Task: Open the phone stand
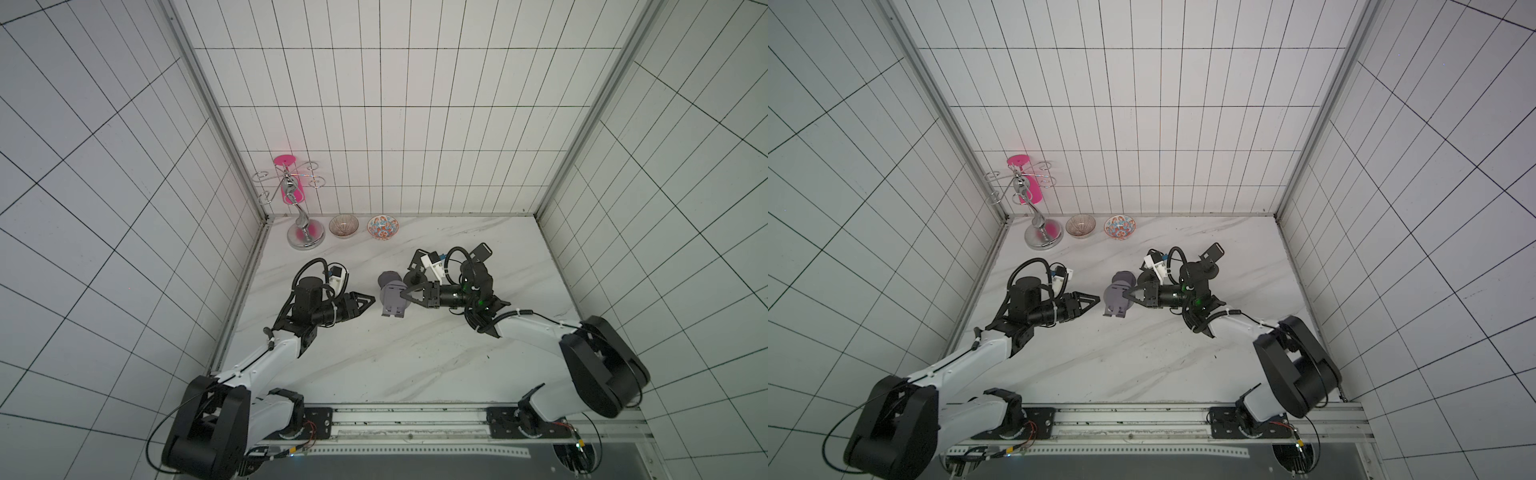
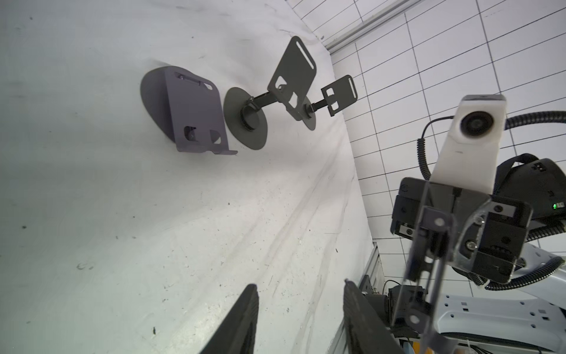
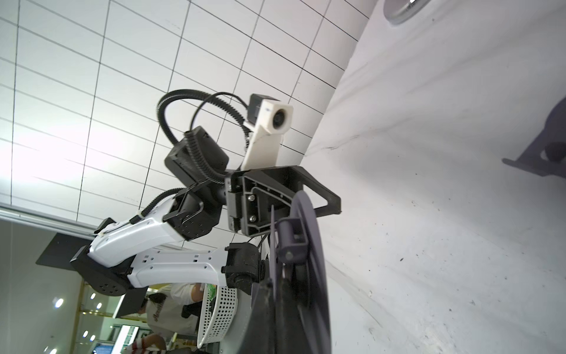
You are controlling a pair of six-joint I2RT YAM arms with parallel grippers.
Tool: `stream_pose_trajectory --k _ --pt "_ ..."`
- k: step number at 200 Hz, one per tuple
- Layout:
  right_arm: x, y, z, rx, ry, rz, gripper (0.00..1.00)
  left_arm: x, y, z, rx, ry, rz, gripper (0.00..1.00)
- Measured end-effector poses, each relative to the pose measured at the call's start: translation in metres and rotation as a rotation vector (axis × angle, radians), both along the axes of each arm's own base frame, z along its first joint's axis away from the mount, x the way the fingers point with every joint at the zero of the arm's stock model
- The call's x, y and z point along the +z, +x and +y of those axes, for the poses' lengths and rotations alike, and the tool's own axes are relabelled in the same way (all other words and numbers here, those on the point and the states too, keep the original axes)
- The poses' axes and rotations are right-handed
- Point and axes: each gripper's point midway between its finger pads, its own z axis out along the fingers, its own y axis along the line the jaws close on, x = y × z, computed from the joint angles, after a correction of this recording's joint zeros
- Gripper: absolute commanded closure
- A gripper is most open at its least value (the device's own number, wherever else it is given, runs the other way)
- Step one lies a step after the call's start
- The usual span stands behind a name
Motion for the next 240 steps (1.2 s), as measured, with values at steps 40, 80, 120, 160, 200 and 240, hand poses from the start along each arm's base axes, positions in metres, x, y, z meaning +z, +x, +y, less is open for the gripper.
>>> stream_pose_trajectory --k 40,80,120,160,200,240 --pt "0.022 -0.023 -0.013 0.020 -0.033 -0.023 1.00 0.038 -0.009 -0.009 -0.057 -0.132 -0.050 0.48" --pt "0.019 -0.032 -0.016 0.041 -0.054 0.008 1.00 0.078 -0.022 -0.017 -0.142 -0.189 -0.130 0.39" --pt "0.026 -0.035 -0.016 0.059 -0.030 0.014 1.00 0.102 -0.038 -0.035 -0.241 -0.192 -0.200 0.56" --pt "0.047 -0.038 -0.014 0.078 0.037 -0.005 1.00 0.095 -0.045 -0.041 -0.272 -0.176 -0.176 0.59" --pt "0.059 -0.042 -0.016 0.086 0.065 -0.023 1.00 0.095 -0.048 -0.044 -0.290 -0.177 -0.174 0.60" --pt "0.059 -0.044 -0.016 0.094 0.067 -0.014 1.00 0.094 -0.049 -0.049 -0.317 -0.175 -0.172 0.64"
